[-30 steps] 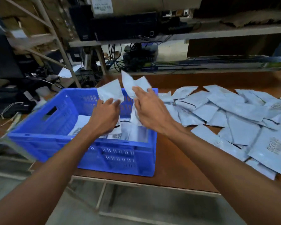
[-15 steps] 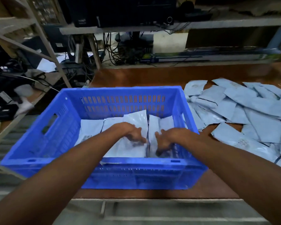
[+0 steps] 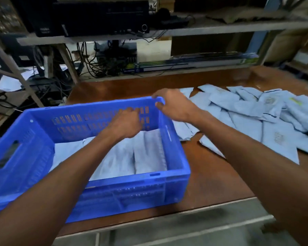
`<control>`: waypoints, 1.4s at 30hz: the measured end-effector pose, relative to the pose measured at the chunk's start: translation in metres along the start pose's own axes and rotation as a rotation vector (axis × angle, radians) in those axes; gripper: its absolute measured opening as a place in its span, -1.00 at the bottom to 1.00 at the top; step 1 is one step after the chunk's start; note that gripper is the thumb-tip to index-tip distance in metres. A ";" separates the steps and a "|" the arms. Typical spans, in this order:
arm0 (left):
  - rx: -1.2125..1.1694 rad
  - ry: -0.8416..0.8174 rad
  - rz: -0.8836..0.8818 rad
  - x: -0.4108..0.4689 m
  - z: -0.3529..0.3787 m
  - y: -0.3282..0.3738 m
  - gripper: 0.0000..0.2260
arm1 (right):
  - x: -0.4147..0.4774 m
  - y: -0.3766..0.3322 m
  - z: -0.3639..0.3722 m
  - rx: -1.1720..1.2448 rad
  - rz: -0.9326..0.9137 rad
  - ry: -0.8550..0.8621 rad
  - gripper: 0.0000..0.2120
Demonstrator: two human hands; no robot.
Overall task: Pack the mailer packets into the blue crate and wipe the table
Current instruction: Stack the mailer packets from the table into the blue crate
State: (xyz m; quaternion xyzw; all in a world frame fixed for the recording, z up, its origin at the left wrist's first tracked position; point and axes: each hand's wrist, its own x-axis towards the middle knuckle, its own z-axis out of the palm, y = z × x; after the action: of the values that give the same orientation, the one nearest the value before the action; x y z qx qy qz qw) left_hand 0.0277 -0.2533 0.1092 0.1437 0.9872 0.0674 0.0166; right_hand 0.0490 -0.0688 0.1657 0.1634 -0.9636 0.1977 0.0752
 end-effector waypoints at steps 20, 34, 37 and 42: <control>-0.149 -0.244 -0.352 0.057 0.149 0.199 -0.36 | -0.179 0.280 0.088 -0.203 0.076 -0.298 -0.48; -0.085 0.076 -0.221 0.008 0.182 0.195 -0.53 | -0.185 0.234 0.100 -0.250 0.237 -0.205 -0.33; -0.080 0.051 -0.187 0.028 0.180 0.198 -0.45 | -0.190 0.240 0.098 -0.224 0.227 -0.200 -0.38; -0.003 0.015 -0.252 0.053 0.183 0.190 -0.47 | -0.198 0.243 0.095 -0.210 0.209 -0.207 -0.43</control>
State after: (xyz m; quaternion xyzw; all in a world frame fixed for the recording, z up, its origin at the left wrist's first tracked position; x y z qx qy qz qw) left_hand 0.0403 -0.0341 -0.0470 0.0182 0.9974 0.0671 0.0180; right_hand 0.1426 0.1599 -0.0490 0.0733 -0.9933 0.0849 -0.0289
